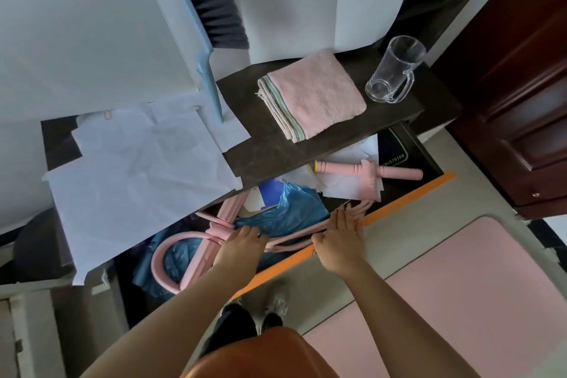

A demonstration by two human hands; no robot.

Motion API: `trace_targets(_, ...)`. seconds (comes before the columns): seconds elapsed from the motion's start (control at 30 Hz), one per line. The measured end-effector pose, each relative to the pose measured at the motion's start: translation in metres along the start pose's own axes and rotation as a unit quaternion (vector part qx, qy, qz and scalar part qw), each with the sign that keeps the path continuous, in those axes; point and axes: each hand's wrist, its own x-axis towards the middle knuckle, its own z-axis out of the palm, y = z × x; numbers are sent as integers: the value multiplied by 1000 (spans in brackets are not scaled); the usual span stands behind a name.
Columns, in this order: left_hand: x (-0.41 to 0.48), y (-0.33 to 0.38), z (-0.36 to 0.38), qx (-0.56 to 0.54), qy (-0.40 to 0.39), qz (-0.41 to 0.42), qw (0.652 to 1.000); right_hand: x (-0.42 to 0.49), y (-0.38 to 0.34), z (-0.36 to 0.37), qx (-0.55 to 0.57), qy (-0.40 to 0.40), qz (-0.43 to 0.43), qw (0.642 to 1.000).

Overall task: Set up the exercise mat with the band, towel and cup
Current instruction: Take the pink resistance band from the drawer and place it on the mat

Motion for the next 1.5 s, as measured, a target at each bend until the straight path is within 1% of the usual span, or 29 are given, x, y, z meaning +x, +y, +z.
trace_targets(0.03,1,1,3,9,-22,11,1000,-3,2,1,-5,-6,0,1000)
trace_targets(0.1,3,5,7,31,-55,8,998,-7,6,4,-11,-18,2,1000)
trace_targets(0.2,5,16,8,72,-74,8,995,-14,13,8,-18,-33,2,999)
trace_targets(0.3,8,19,7,85,-84,4,993,-16,18,10,-19,-44,-3,999)
trace_targets(0.37,9,17,5,82,-83,19,993,-16,19,10,-10,-52,-7,999)
trace_targets(0.43,7,14,2,50,-81,42,995,-14,21,10,-4,-62,-13,998)
trace_targets(0.5,5,10,-5,-25,-82,44,995,-13,22,10,10,-65,-23,998)
trace_targets(0.57,1,3,-17,-119,-87,38,988,-13,26,8,65,-65,-36,995)
trace_targets(0.67,1,-4,-37,-189,-107,52,975,-13,34,0,175,-70,-59,980)
trace_targets(0.73,6,-1,-52,-269,-101,40,957,-12,45,-5,199,-48,-74,976)
trace_targets(0.8,13,5,-67,-356,-71,19,932,-11,55,-8,189,-17,-87,978)
trace_targets(0.87,18,12,-82,-406,-40,7,913,-11,63,-14,197,4,-83,977)
trace_targets(0.93,23,20,-96,-466,-54,3,883,-13,70,-20,212,26,-78,974)
trace_targets(0.97,24,22,-103,-504,-66,1,861,-13,72,-23,224,25,-76,971)
trace_targets(1.03,26,26,-118,-573,-69,-4,817,-15,80,-31,276,-13,-67,959)
trace_targets(1.07,26,28,-127,-602,-65,-4,796,-15,83,-35,285,-40,-67,955)
trace_targets(1.1,26,30,-134,-621,-58,1,781,-15,86,-38,272,-53,-74,958)
trace_targets(1.13,26,33,-141,-625,-54,9,778,-14,88,-40,238,-45,-76,967)
trace_targets(1.2,24,40,-154,-618,-49,35,784,-10,92,-43,185,24,-56,981)
trace_targets(1.27,22,47,-167,-609,-43,70,789,-5,96,-49,206,93,-26,974)
trace_targets(1.4,23,53,-192,-565,-34,104,818,3,100,-83,308,171,51,935)
trace_targets(1.5,26,55,-205,-499,6,74,864,0,106,-111,394,305,73,864)
